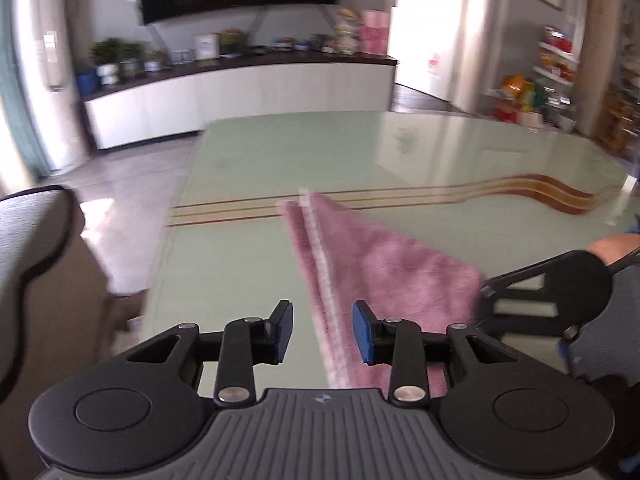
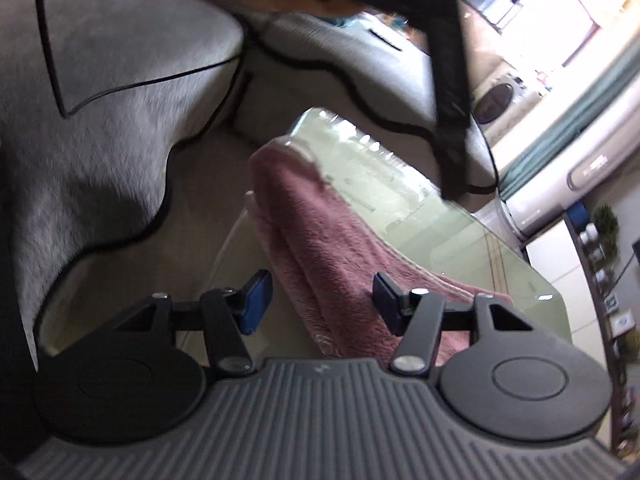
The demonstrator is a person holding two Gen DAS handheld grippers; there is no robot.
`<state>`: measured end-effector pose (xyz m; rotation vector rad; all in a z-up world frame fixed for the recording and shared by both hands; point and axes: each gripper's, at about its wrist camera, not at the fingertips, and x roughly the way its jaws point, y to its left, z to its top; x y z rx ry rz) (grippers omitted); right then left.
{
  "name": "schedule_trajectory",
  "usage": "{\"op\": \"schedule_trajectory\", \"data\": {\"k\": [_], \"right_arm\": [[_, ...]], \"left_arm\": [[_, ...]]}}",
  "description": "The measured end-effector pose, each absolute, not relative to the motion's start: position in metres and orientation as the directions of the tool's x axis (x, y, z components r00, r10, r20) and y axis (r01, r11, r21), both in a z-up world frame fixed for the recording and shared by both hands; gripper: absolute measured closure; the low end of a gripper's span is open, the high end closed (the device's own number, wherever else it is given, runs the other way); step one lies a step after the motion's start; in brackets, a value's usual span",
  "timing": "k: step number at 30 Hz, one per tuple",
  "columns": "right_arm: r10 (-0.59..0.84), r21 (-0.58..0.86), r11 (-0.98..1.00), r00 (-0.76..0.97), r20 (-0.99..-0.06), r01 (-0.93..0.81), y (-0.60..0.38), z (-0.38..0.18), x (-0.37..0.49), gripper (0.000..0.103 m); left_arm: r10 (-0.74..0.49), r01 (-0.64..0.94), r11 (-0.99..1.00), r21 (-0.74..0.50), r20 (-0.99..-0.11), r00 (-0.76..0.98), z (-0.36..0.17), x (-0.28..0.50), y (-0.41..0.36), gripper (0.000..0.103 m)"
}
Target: Fold towel
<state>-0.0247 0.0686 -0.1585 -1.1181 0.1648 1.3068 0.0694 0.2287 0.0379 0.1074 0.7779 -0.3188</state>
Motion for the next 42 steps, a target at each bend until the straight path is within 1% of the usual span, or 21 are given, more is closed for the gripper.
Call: {"op": "schedule_trajectory", "data": {"k": [3,5,6,8,10,11,13,15,18,20,22,23,25,27,35,39,42], "right_arm": [[0.669,-0.596,-0.191,0.341,-0.660,-0.780,0.065,-0.165,-0.031,0.052],[0.666,-0.614,-0.211,0.348,-0.659,-0.761,0.065,-0.167,-0.034,0.059],[0.661,-0.627,-0.221,0.359,-0.659,-0.747,0.066,-0.169,-0.034,0.067],[0.659,-0.637,-0.231,0.364,-0.659,-0.736,0.067,-0.170,-0.035,0.072],[0.654,-0.608,-0.210,0.352,-0.670,-0.766,0.068,-0.168,-0.030,0.078],[0.655,-0.598,-0.200,0.348,-0.670,-0.776,0.068,-0.166,-0.028,0.080],[0.660,-0.530,-0.154,0.312,-0.683,-0.834,0.064,-0.158,-0.020,0.083],[0.665,-0.449,-0.125,0.261,-0.700,-0.885,0.056,-0.148,-0.011,0.083],[0.677,-0.315,-0.092,0.173,-0.715,-0.945,0.038,-0.132,0.002,0.084],[0.691,-0.238,-0.075,0.122,-0.713,-0.968,0.025,-0.123,0.009,0.084],[0.718,-0.129,-0.043,0.059,-0.694,-0.991,0.009,-0.110,0.021,0.084],[0.727,-0.105,-0.034,0.048,-0.685,-0.994,0.008,-0.109,0.025,0.084],[0.763,-0.031,0.019,0.034,-0.645,-0.999,-0.004,-0.096,0.041,0.084],[0.783,0.002,0.061,0.046,-0.621,-0.998,-0.011,-0.090,0.055,0.084],[0.831,0.131,0.160,0.062,-0.553,-0.978,-0.015,-0.086,0.105,0.084],[0.861,0.249,0.223,0.070,-0.504,-0.942,-0.016,-0.092,0.142,0.084],[0.865,0.315,0.262,0.076,-0.497,-0.912,-0.014,-0.093,0.165,0.084]], "left_arm": [[-0.292,0.405,0.914,-0.017,-0.721,0.629,0.026,0.083,0.223,0.066],[-0.329,0.456,0.890,-0.027,-0.729,0.600,0.018,0.093,0.221,0.066],[-0.347,0.477,0.878,-0.034,-0.733,0.586,0.015,0.099,0.221,0.066],[-0.373,0.509,0.859,-0.047,-0.738,0.562,0.009,0.111,0.221,0.066],[-0.386,0.527,0.848,-0.056,-0.748,0.540,0.001,0.128,0.222,0.066],[-0.383,0.531,0.845,-0.052,-0.753,0.535,-0.002,0.134,0.222,0.066],[-0.364,0.535,0.844,-0.030,-0.765,0.531,-0.008,0.144,0.221,0.066],[-0.343,0.539,0.842,-0.005,-0.776,0.529,-0.013,0.152,0.221,0.066],[-0.343,0.556,0.831,0.005,-0.782,0.520,-0.016,0.154,0.218,0.066],[-0.350,0.571,0.821,0.006,-0.784,0.512,-0.015,0.153,0.216,0.066],[-0.371,0.600,0.800,-0.008,-0.792,0.484,-0.016,0.148,0.211,0.066],[-0.375,0.614,0.789,-0.009,-0.799,0.470,-0.017,0.143,0.209,0.066],[-0.376,0.641,0.768,0.003,-0.807,0.455,-0.023,0.133,0.205,0.066],[-0.384,0.651,0.759,0.001,-0.806,0.450,-0.027,0.126,0.205,0.066],[-0.428,0.606,0.790,-0.098,-0.795,0.430,-0.032,0.124,0.227,0.067],[-0.448,0.591,0.794,-0.142,-0.794,0.411,-0.039,0.126,0.235,0.066],[-0.455,0.581,0.798,-0.160,-0.792,0.407,-0.047,0.124,0.238,0.066]]}}
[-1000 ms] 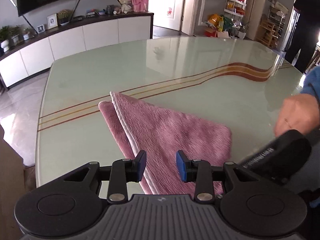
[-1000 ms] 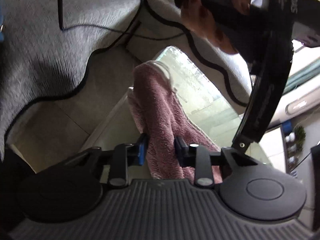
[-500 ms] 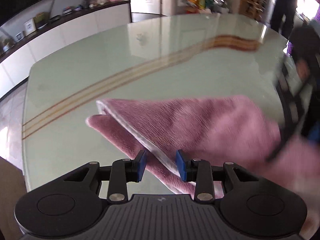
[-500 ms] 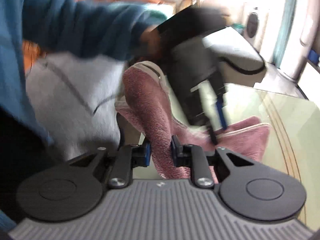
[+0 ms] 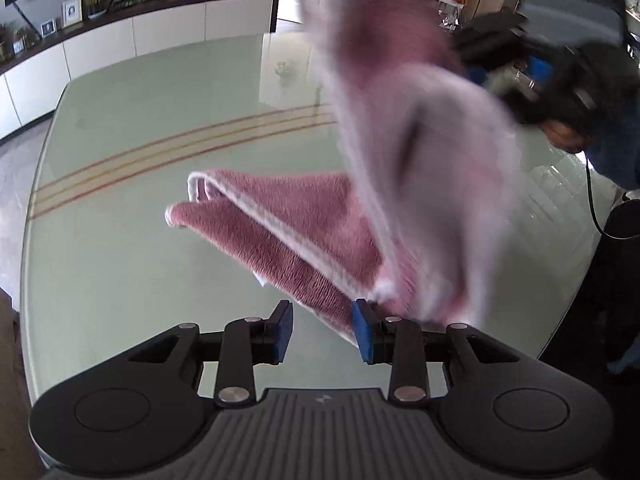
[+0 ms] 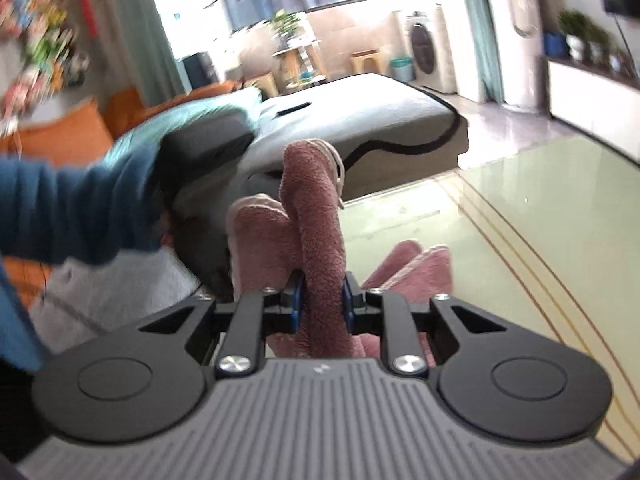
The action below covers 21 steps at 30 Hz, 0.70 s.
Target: Fold towel
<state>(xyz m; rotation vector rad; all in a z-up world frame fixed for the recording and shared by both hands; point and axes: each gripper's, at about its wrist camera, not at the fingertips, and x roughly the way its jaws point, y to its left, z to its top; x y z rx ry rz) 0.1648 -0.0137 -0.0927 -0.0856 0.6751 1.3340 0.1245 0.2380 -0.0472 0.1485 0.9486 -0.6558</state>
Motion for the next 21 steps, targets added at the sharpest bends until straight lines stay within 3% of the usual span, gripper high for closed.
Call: {"op": "schedule_trajectory", "data": {"k": [11,15,18,21], "right_arm": [[0.837,0.437,0.318,0.032,-0.546,-0.842,0.012,-0.131,0.218,0.084],[0.834,0.461,0.325,0.021,-0.551,-0.826,0.016,-0.139,0.223,0.083],[0.831,0.459,0.329,0.023,-0.556,-0.825,0.020,-0.141,0.216,0.083],[0.829,0.461,0.336,0.026,-0.559,-0.821,0.019,-0.140,0.214,0.082]], "left_arm": [[-0.408,0.506,0.854,-0.118,-0.756,0.513,-0.042,0.095,0.261,0.062],[-0.442,0.522,0.847,-0.103,-0.682,0.582,-0.014,0.080,0.256,0.061],[-0.458,0.540,0.839,-0.070,-0.626,0.631,0.003,0.077,0.234,0.050],[-0.471,0.555,0.830,-0.057,-0.603,0.644,0.009,0.085,0.215,0.049]]}}
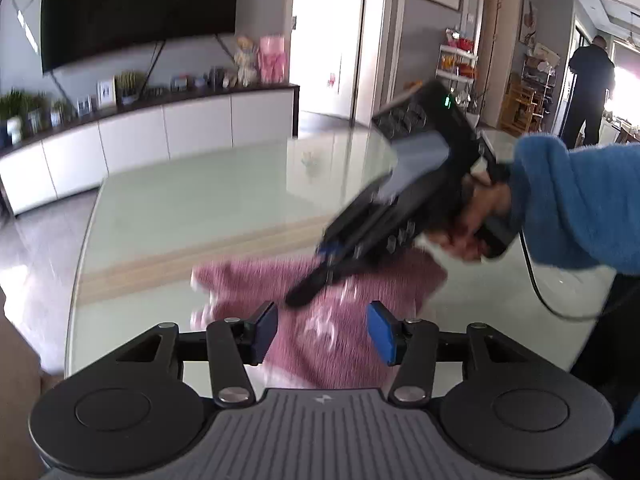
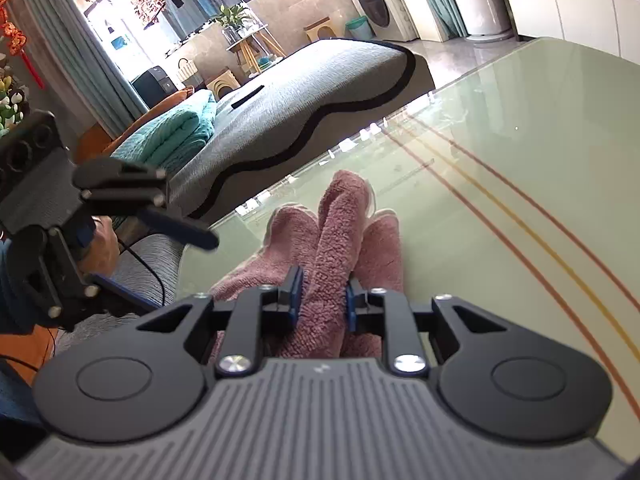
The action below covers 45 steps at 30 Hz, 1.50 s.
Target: Fold towel
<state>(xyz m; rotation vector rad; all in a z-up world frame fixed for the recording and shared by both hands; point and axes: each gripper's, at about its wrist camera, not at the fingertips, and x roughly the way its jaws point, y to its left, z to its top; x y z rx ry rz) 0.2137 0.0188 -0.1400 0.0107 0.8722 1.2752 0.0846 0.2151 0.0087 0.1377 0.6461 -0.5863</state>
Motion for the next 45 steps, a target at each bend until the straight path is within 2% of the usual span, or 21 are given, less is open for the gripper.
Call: {"op": "schedule_trajectory", "data": {"k": [2,5,7,12,16,19,21,25,31,35,45], "right_arm": [[0.827,0.465,0.341,0.025,-0.562,-0.817,0.022,-0.141,0.215,0.081],[0.819,0.441,0.362,0.054,-0.571,-0.822,0.024,-0.135,0.213,0.076],[0.812,0.412,0.384,0.090,-0.577,-0.826,0.022,-0.131,0.210,0.071],[0.806,0.314,0.489,0.283,-0.520,-0.814,-0.007,-0.103,0.182,0.071],[0.788,0.255,0.537,0.371,-0.491,-0.804,-0.029,-0.094,0.147,0.083],[0.759,0.202,0.552,0.387,-0.524,-0.809,-0.031,-0.100,0.117,0.085],[0.706,0.141,0.580,0.408,-0.579,-0.803,-0.023,-0.114,0.103,0.085],[0.692,0.193,0.629,0.429,-0.580,-0.753,-0.024,-0.128,0.108,0.085],[0.672,0.220,0.661,0.435,-0.600,-0.717,-0.025,-0.143,0.110,0.085],[0.680,0.284,0.672,0.419,-0.601,-0.684,-0.028,-0.148,0.118,0.085],[0.650,0.260,0.712,0.470,-0.597,-0.653,-0.023,-0.146,0.114,0.084]], "left_arm": [[-0.487,0.568,0.820,-0.071,-0.608,0.627,0.007,0.096,0.200,0.050],[-0.462,0.568,0.819,-0.082,-0.683,0.566,-0.012,0.117,0.189,0.050],[-0.473,0.564,0.819,-0.107,-0.682,0.557,-0.011,0.118,0.191,0.050],[-0.477,0.551,0.823,-0.137,-0.693,0.540,-0.011,0.117,0.194,0.050],[-0.464,0.553,0.825,-0.116,-0.698,0.546,-0.010,0.114,0.191,0.050],[-0.456,0.554,0.826,-0.102,-0.699,0.551,-0.011,0.114,0.191,0.050],[-0.453,0.555,0.826,-0.097,-0.701,0.552,-0.011,0.113,0.189,0.050],[-0.438,0.557,0.827,-0.075,-0.707,0.555,-0.009,0.112,0.184,0.050],[-0.445,0.504,0.854,-0.132,-0.688,0.573,-0.001,0.119,0.197,0.050],[-0.402,0.458,0.880,-0.129,-0.717,0.569,-0.004,0.130,0.196,0.050],[-0.342,0.416,0.903,-0.103,-0.758,0.555,-0.010,0.134,0.190,0.048]]}}
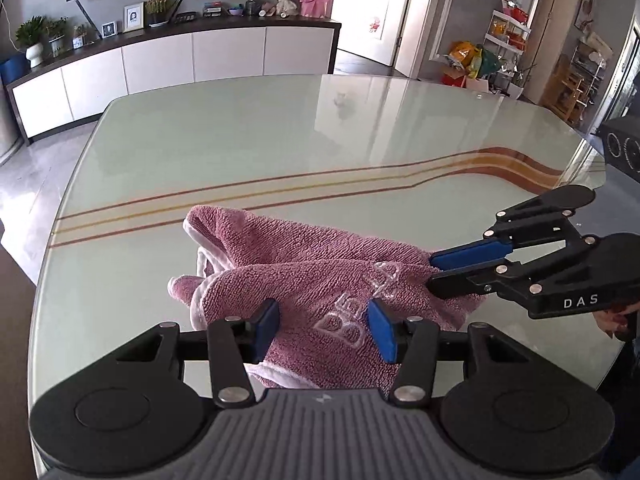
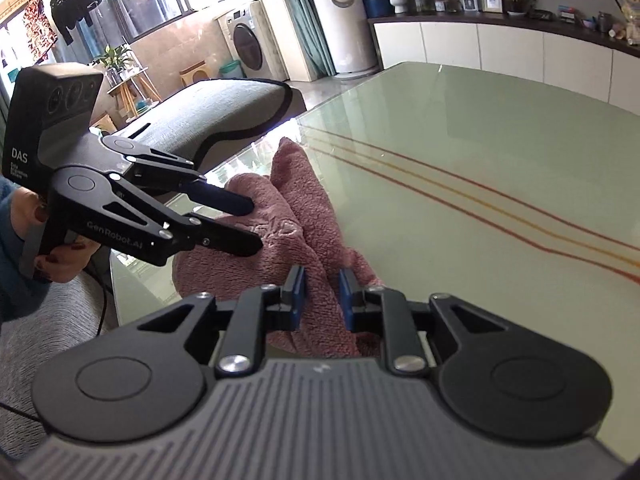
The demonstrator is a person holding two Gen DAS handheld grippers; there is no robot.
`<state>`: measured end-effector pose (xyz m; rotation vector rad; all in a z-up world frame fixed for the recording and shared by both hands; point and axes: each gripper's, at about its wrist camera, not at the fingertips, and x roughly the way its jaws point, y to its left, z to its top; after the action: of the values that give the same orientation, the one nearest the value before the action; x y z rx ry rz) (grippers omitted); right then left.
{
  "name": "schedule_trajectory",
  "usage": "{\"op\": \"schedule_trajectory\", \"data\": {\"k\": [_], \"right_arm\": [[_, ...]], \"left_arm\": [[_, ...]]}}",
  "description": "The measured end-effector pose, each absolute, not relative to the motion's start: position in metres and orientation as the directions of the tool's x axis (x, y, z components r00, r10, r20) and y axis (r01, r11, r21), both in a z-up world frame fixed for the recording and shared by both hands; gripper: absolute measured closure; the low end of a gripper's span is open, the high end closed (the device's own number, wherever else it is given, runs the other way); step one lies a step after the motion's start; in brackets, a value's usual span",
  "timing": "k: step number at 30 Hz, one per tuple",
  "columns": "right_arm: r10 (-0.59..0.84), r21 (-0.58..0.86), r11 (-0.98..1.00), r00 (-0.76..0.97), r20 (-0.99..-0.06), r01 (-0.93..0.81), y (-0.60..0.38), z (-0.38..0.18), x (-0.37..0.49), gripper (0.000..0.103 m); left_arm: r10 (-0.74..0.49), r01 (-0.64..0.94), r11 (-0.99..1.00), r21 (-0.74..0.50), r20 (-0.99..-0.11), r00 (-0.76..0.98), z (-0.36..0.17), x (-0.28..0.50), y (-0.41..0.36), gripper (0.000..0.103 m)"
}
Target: Fold towel
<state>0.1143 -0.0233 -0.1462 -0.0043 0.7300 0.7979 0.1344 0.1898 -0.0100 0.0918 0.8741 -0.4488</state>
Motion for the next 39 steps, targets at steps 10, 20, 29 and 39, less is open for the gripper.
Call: {"op": "schedule_trajectory", "data": {"k": [10,20,29,39], "right_arm": [[0.593,0.154,0.764,0.589,-0.549,-0.626,-0.022,-0.128,0.076,0.059],[0.539,0.121,0.812,0.654,-0.531,-0.571,-0.036,-0.099,0.037,0.044],[0.482,0.047,0.820,0.645,-0.592,-0.570,-0.016,-0.105,-0.002,0.027],[0.411,-0.033,0.845,0.688,-0.598,-0.534,-0.009,-0.105,-0.029,0.000]], "left_arm": [[-0.285,0.360,0.931,-0.060,-0.738,0.612,0.005,0.124,0.181,0.045],[-0.232,0.317,0.948,-0.001,-0.684,0.692,0.037,0.093,0.165,0.038],[-0.130,0.172,0.985,0.000,-0.657,0.742,0.046,0.035,0.158,0.029],[-0.053,0.047,0.999,-0.027,-0.672,0.739,0.038,-0.012,0.150,0.015]]}}
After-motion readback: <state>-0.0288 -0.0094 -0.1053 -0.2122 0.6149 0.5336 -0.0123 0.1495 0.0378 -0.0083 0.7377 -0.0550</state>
